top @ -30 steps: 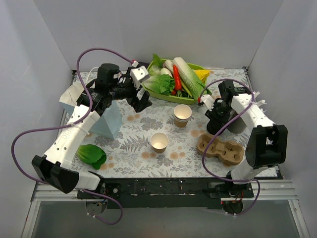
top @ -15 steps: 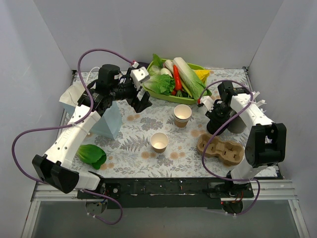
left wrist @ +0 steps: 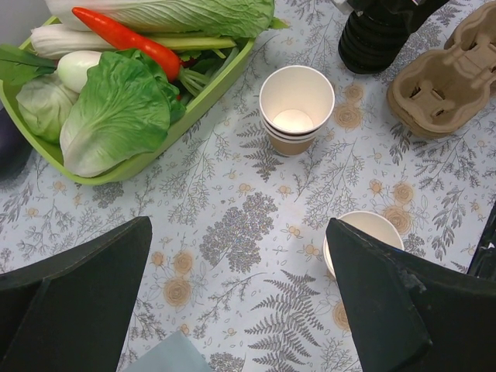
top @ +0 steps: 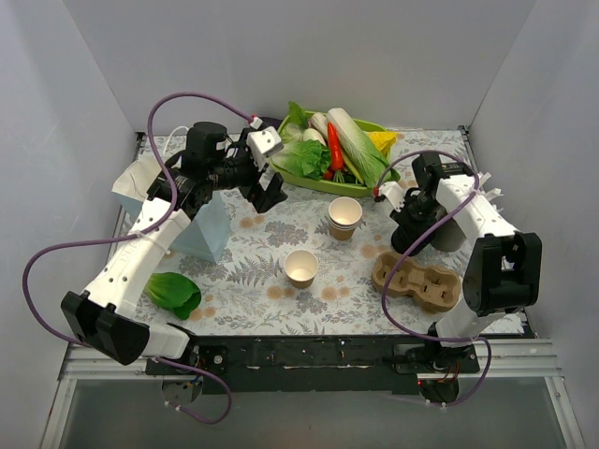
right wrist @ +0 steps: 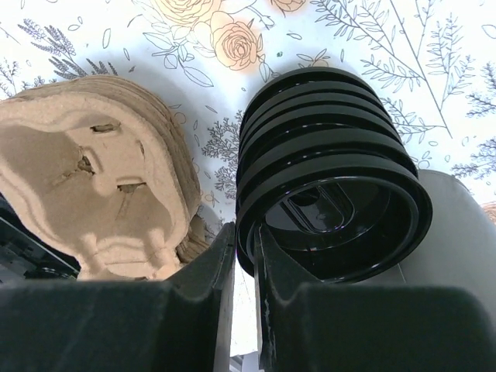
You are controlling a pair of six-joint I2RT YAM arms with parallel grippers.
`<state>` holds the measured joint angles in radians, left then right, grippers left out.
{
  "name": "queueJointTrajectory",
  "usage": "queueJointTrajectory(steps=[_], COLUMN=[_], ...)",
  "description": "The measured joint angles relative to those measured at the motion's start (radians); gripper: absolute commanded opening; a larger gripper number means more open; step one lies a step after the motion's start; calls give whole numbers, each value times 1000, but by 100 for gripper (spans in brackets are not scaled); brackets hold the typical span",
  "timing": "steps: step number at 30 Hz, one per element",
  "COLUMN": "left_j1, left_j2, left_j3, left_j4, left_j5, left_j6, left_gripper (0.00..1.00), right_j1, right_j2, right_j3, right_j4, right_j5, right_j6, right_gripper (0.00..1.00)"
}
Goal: Pack the takeout coffee
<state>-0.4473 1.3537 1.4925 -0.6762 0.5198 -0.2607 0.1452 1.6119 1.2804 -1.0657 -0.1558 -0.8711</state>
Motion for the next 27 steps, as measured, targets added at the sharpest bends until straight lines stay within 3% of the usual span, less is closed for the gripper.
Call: queueJointTrajectory(steps=[10,18,27], left_j1=[0,-57,-240], left_j2=[0,-22,-27], left_j3=[-13,-29,-31], left_j4=[0,-3,-31], left_j5=[6,102,126], left_j6=[22,134,474], left_gripper=[98,98,97], right_j1=[-1,45,232], right_j2=[1,-43,-32], right_j3=[175,332,446], right_j4=[-132,-208,-220], right_j5=[-62,-385,-722], right_j6=[0,-19,85], right_gripper=[2,1,2])
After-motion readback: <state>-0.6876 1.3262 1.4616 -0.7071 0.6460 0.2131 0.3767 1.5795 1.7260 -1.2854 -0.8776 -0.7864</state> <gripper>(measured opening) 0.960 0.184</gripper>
